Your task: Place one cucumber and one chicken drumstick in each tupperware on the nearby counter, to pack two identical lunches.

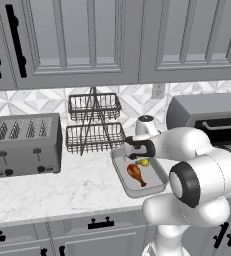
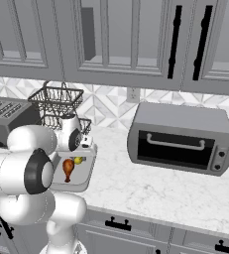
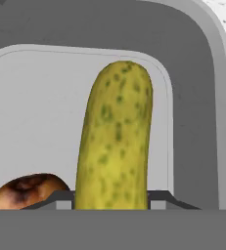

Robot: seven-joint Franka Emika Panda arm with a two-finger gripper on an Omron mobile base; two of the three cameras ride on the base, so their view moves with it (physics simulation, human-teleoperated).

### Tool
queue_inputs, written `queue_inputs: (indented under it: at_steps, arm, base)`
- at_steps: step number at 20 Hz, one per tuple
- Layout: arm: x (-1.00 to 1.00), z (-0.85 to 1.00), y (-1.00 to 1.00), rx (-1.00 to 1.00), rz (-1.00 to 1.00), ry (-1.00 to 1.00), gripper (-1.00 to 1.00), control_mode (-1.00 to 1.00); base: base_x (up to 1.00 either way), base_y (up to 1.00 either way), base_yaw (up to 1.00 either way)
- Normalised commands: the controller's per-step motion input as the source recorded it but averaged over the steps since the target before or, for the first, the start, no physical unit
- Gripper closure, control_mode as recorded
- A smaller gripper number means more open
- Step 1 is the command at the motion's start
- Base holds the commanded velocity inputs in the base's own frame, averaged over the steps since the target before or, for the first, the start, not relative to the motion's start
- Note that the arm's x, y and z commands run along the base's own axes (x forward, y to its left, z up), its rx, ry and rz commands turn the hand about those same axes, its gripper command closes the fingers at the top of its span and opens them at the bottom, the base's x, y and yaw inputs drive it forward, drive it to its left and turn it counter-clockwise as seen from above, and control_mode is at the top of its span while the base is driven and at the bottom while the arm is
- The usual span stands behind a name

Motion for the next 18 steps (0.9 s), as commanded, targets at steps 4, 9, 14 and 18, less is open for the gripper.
queue_inputs:
  at_steps: [4,9,14,18]
  arm:
    - [0.00,0.12,0.00,-0.03,0.00,0.01,-1.00,-1.00]
    - [-0.16,0.35,0.00,-0.06,0.00,0.02,-1.00,-1.00]
    - [-0.94,0.76,-0.01,0.00,0.00,0.00,-1.00,-1.00]
    - [-1.00,0.78,-0.23,0.04,0.00,0.00,-1.00,-1.00]
  base:
    - [0.00,0.00,0.00]
    - [0.00,0.00,0.00]
    - [0.00,0.00,0.00]
    - [0.00,0.00,0.00]
